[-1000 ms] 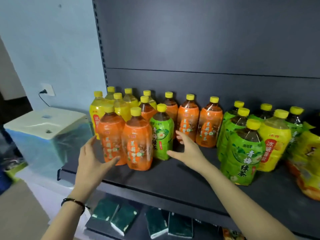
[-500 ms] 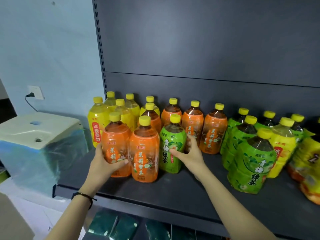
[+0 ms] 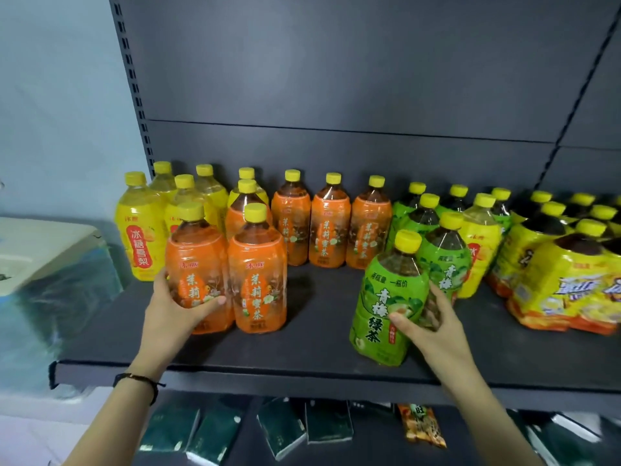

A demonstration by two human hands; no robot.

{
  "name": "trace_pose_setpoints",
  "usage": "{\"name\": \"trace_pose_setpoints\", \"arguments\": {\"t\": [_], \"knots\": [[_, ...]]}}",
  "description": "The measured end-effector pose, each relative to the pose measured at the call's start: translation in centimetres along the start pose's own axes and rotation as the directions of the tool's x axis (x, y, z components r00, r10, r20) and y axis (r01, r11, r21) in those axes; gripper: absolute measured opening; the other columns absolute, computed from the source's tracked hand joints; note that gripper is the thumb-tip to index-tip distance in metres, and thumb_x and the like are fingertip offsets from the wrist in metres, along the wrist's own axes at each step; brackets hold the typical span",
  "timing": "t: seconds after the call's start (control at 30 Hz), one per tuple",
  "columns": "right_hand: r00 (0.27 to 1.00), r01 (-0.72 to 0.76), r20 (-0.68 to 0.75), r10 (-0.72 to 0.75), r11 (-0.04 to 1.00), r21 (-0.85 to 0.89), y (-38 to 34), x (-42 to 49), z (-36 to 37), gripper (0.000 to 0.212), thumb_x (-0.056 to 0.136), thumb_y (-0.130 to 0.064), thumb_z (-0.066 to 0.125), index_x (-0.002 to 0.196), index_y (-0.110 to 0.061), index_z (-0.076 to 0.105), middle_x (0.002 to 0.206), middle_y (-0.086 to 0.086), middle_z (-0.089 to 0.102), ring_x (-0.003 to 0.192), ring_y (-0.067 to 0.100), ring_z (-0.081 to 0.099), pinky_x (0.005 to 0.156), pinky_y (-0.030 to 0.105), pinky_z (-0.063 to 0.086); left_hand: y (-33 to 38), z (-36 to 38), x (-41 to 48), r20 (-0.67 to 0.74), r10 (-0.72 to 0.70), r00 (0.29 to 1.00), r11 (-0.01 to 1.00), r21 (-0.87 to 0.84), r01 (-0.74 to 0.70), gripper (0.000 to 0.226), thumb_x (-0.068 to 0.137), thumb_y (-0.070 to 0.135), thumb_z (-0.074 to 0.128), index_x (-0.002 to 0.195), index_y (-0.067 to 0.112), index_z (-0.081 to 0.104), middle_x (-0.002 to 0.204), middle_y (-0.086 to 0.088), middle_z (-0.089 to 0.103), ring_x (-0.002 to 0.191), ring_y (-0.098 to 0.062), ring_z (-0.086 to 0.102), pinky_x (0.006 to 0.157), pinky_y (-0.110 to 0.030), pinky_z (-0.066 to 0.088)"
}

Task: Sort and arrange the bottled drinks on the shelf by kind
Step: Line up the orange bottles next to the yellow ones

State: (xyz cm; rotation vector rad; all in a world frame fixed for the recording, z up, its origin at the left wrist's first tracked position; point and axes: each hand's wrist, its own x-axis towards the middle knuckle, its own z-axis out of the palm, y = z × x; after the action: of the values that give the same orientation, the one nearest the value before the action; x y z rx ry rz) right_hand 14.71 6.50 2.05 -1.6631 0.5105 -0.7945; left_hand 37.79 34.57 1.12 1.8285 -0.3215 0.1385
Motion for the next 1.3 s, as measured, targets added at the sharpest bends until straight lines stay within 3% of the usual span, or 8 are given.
{"name": "trace_pose_setpoints", "arguments": {"t": [0.13,0.27,0.37,0.7,0.87,1.0,1.17,1.3], "knots": [[0.999,0.014,-0.045,-0.014,1.000,-0.001,0.3,-1.0,-3.6,0.078,0.075,-0.013,0.077,0.141,-0.030,0.039,0.125,-0.010,0.058,0.113,0.005,0.056,0.087,0.023,0.045,0.6,1.4,-0.8,-0.012,0.011,1.000,1.000,-0.007,-0.011,0.099,0.064,0.026,0.086,0.142,0.021,0.027,0.136,-0.007,0.050,0.110,-0.020,0.052,0.094,-0.043,0.044],[0.993,0.049,-0.106,-0.051,0.999,-0.015,0.6,-1.4,-7.1,0.072,0.079,-0.009,0.072,0.139,-0.031,0.038,0.122,-0.014,0.058,0.106,-0.008,0.056,0.084,0.018,0.046,1.0,2.6,-1.1,-0.012,0.000,1.000,1.000,0.008,0.000,0.101,0.063,0.031,0.085,0.143,0.023,0.025,0.139,-0.008,0.048,0.120,-0.030,0.052,0.097,-0.049,0.044],[0.982,0.046,-0.183,-0.047,0.999,-0.011,1.6,-0.9,-9.6,0.070,0.082,-0.006,0.068,0.137,-0.028,0.030,0.128,0.002,0.056,0.114,0.008,0.057,0.089,0.026,0.054,1.4,3.4,-1.4,-0.001,-0.010,1.000,1.000,0.022,0.010,0.100,0.063,0.033,0.085,0.142,0.023,0.025,0.139,-0.008,0.048,0.121,-0.031,0.051,0.096,-0.050,0.044],[0.974,0.064,-0.198,-0.108,0.974,-0.216,3.3,3.9,-13.0,0.070,0.091,-0.030,0.056,0.151,-0.030,0.019,0.138,-0.006,0.048,0.130,0.016,0.043,0.111,0.039,0.034,2.5,5.7,-2.2,-0.052,-0.016,0.999,0.999,0.038,0.018,0.100,0.064,0.032,0.085,0.142,0.020,0.025,0.137,-0.010,0.049,0.119,-0.032,0.052,0.095,-0.049,0.044],[0.958,0.002,-0.274,-0.079,0.963,-0.271,3.7,5.4,-13.3,0.066,0.091,-0.033,0.059,0.149,-0.025,0.028,0.136,0.003,0.046,0.124,0.019,0.046,0.104,0.037,0.040,3.0,6.8,-2.5,-0.044,-0.019,0.999,0.999,0.032,0.020,0.099,0.065,0.028,0.085,0.143,0.018,0.024,0.138,-0.011,0.048,0.121,-0.033,0.051,0.096,-0.050,0.044],[0.799,-0.017,-0.582,-0.151,0.962,-0.273,4.1,2.0,-9.4,0.029,0.087,-0.017,0.066,0.112,-0.006,0.055,0.110,0.010,0.048,0.089,0.022,0.053,0.082,0.035,0.047,3.2,7.5,-2.6,-0.052,-0.014,0.999,1.000,0.027,0.016,0.100,0.064,0.030,0.086,0.142,0.020,0.024,0.138,-0.010,0.048,0.120,-0.032,0.052,0.095,-0.049,0.045],[0.988,0.039,-0.146,-0.056,0.992,-0.119,4.0,0.7,-1.1,0.010,0.085,-0.016,0.069,0.087,-0.016,0.059,0.081,-0.002,0.060,0.077,0.019,0.058,0.066,0.012,0.045,3.0,8.1,-2.5,-0.036,-0.006,0.999,1.000,0.013,0.007,0.100,0.062,0.034,0.086,0.141,0.024,0.024,0.137,-0.007,0.049,0.119,-0.028,0.053,0.095,-0.047,0.047],[0.974,0.054,0.226,-0.035,0.995,-0.078,2.0,3.5,4.9,0.056,0.076,-0.031,0.078,0.124,-0.028,0.048,0.117,-0.010,0.055,0.105,0.009,0.055,0.084,0.021,0.048,2.9,8.3,-2.2,-0.013,-0.009,1.000,1.000,0.028,0.009,0.103,0.059,0.039,0.085,0.140,0.021,0.024,0.137,-0.008,0.049,0.118,-0.029,0.054,0.096,-0.049,0.047]]}}
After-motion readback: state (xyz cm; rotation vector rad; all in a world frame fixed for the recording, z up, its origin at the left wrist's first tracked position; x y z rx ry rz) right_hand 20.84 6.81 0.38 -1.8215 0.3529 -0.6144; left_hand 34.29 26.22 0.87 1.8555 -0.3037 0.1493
